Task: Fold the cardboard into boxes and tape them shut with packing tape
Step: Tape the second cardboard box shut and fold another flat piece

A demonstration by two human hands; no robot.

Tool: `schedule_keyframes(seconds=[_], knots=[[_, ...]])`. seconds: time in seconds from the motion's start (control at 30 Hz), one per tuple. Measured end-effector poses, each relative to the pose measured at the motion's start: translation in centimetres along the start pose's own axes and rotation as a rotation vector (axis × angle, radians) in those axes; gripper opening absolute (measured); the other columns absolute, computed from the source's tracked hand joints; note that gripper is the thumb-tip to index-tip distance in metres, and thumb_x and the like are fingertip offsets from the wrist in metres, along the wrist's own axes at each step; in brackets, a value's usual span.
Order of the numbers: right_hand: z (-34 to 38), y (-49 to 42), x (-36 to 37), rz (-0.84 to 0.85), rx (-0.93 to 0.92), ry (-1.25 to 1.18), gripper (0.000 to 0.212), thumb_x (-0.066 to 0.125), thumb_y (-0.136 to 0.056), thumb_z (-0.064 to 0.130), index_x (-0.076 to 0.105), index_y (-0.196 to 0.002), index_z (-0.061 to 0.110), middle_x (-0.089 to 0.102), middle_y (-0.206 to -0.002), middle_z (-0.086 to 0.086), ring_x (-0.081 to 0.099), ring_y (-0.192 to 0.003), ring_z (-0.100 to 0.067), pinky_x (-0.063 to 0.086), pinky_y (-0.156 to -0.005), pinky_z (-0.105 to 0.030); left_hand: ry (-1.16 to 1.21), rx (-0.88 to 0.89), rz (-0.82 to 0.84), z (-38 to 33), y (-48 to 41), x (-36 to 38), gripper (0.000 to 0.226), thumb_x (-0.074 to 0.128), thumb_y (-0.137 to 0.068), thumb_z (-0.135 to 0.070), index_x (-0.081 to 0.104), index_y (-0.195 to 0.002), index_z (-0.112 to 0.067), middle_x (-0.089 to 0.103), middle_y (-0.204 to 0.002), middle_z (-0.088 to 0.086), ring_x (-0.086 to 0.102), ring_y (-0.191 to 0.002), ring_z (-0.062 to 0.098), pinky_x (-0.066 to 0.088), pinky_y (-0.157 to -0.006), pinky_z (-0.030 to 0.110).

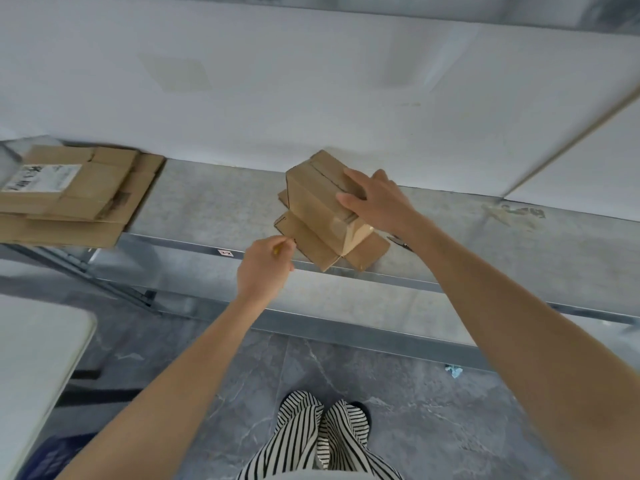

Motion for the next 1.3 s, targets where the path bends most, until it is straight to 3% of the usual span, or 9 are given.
schedule_keyframes(seconds=[0.2, 0.3, 0.5, 0.57, 0.8, 0.93, 1.03, 1.13, 1.3], knots=[[0.5, 2.2, 0.6, -0.127, 0.103, 0.041, 0.062, 0.039, -0.09, 0.063, 0.028, -0.143, 0.032, 0.041, -0.123, -0.011, 0.05, -0.109, -0.034, 0.039, -0.081, -0.037, -0.453, 0.22, -0.117, -2.1, -2.0, -4.9, 0.034, 0.028, -0.102, -0.027, 0.059, -0.111, -0.016, 0.067, -0.091, 0.01, 0.06, -0.089, 0.033, 0.043, -0.073, 0.036], [1.0, 2.8, 0.7, -0.161, 0.128, 0.064, 0.064, 0.037, -0.09, 0.064, 0.029, -0.143, 0.028, 0.043, -0.121, -0.013, 0.052, -0.105, -0.037, 0.042, -0.083, -0.039, -0.492, 0.221, -0.015, -1.2, -3.5, -4.5, 0.043, 0.029, -0.102, -0.027, 0.037, -0.143, -0.017, 0.053, -0.132, 0.01, 0.05, -0.117, 0.031, 0.039, -0.091, 0.039], [1.2, 3.4, 0.9, -0.198, 0.17, 0.088, 0.067, 0.035, -0.09, 0.065, 0.029, -0.143, 0.023, 0.046, -0.121, -0.014, 0.053, -0.104, -0.037, 0.038, -0.077, -0.037, -0.535, 0.328, 0.07, 0.5, -5.2, -3.5, 0.07, 0.04, -0.095, -0.007, 0.0, -0.152, -0.016, 0.057, -0.103, 0.012, 0.055, -0.087, 0.032, 0.042, -0.081, 0.043], [1.3, 3.5, 1.1, -0.197, 0.166, 0.063, 0.065, 0.035, -0.092, 0.062, 0.029, -0.142, 0.022, 0.046, -0.119, -0.014, 0.054, -0.102, -0.038, 0.041, -0.08, -0.039, -0.551, 0.344, 0.096, 0.9, -6.0, -3.2, 0.069, 0.043, -0.094, -0.005, 0.007, -0.152, -0.014, 0.058, -0.094, 0.013, 0.057, -0.089, 0.034, 0.041, -0.082, 0.043], [1.2, 3.7, 2.4, -0.119, 0.105, -0.119, 0.062, 0.036, -0.095, 0.053, 0.02, -0.148, 0.025, 0.046, -0.12, -0.011, 0.051, -0.101, -0.029, 0.044, -0.087, -0.037, -0.666, 0.369, 0.2, 3.2, -8.1, -0.4, 0.062, 0.05, -0.09, -0.006, 0.029, -0.147, -0.015, 0.038, -0.145, 0.011, 0.036, -0.128, 0.037, 0.029, -0.103, 0.046], [0.9, 3.8, 2.6, -0.119, 0.109, -0.171, 0.064, 0.037, -0.094, 0.054, 0.018, -0.149, 0.026, 0.045, -0.12, -0.009, 0.051, -0.103, -0.027, 0.042, -0.087, -0.036, -0.317, 0.382, 0.006, 1.0, -7.3, -2.5, 0.045, 0.041, -0.088, -0.013, 0.054, -0.131, -0.009, 0.041, -0.14, 0.015, 0.035, -0.13, 0.035, 0.024, -0.108, 0.041], [1.2, 3.8, 2.8, -0.125, 0.107, -0.173, 0.066, 0.038, -0.094, 0.055, 0.017, -0.149, 0.026, 0.045, -0.118, -0.008, 0.051, -0.102, -0.026, 0.045, -0.088, -0.038, 0.124, 0.297, 0.07, -1.1, -5.0, -1.9, 0.028, 0.041, -0.098, -0.016, 0.067, -0.101, -0.006, 0.059, -0.112, 0.007, 0.05, -0.106, 0.018, 0.036, -0.09, 0.027], [1.5, 3.9, 2.8, -0.143, 0.093, -0.174, 0.066, 0.039, -0.093, 0.056, 0.018, -0.149, 0.027, 0.044, -0.117, -0.007, 0.051, -0.099, -0.024, 0.045, -0.087, -0.037, 0.336, 0.123, 0.209, -1.4, -3.7, 0.5, 0.031, 0.042, -0.095, -0.036, 0.064, -0.086, -0.015, 0.062, -0.093, 0.002, 0.052, -0.086, 0.012, 0.038, -0.077, 0.026], [1.1, 3.7, 3.0, -0.157, 0.1, -0.226, 0.067, 0.041, -0.092, 0.056, 0.018, -0.149, 0.028, 0.043, -0.115, -0.004, 0.049, -0.099, -0.021, 0.043, -0.087, -0.035, 0.409, 0.077, 0.041, -2.1, -1.9, 1.7, 0.023, 0.036, -0.1, -0.013, 0.047, -0.079, -0.013, 0.048, -0.078, 0.002, 0.044, -0.07, 0.01, 0.037, -0.064, 0.021]])
Point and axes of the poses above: each hand's wrist, its own y-axis away from the middle knuckle, its own x-axis out of the palm, z = x × y, the point moved 10 cm from there along -y, towards the middle knuckle
